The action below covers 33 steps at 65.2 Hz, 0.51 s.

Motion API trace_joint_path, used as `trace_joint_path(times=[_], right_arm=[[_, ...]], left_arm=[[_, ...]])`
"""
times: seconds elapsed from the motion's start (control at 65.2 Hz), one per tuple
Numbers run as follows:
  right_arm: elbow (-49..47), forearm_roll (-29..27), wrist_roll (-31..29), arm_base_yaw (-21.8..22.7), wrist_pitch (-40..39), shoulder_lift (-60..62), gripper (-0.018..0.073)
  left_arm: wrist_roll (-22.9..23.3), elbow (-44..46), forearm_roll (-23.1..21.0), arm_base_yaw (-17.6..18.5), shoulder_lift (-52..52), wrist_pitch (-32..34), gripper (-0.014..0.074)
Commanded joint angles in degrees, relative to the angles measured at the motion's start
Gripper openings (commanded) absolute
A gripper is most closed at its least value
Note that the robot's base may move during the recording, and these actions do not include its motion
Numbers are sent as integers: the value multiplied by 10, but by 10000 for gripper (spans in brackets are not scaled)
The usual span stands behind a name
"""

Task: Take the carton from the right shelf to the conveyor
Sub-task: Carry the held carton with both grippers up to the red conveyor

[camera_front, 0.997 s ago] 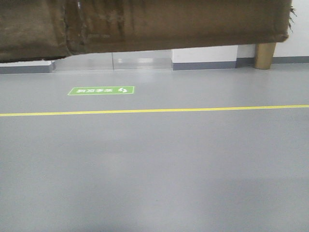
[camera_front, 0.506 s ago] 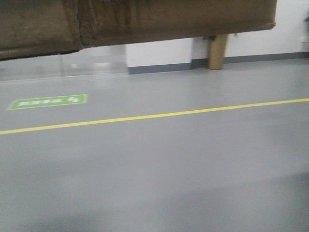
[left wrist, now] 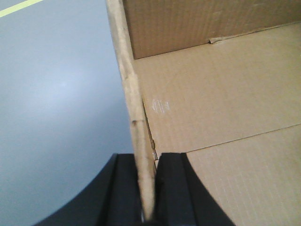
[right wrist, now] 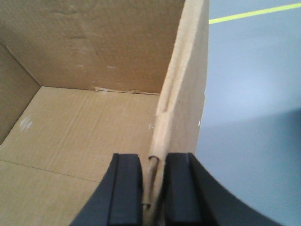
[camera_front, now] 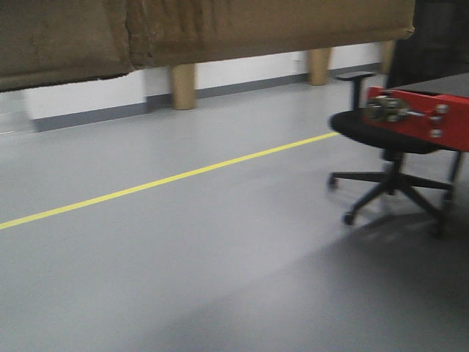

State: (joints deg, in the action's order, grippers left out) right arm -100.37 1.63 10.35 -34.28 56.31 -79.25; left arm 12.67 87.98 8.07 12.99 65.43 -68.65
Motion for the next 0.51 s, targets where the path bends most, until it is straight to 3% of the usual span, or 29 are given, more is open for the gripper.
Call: trace_joint_path(times=[0.0, 0.184, 0.491], right_arm=[[-5, 17, -9, 4, -41, 10, -69], [-5, 17, -9, 4, -41, 10, -69], [-5, 17, -9, 4, -42, 10, -69]], left_arm=[[-5, 3, 18, 1, -5, -2, -15], [-5, 3, 36, 1, -5, -2, -15], [-5, 3, 110, 1, -5, -2, -15]])
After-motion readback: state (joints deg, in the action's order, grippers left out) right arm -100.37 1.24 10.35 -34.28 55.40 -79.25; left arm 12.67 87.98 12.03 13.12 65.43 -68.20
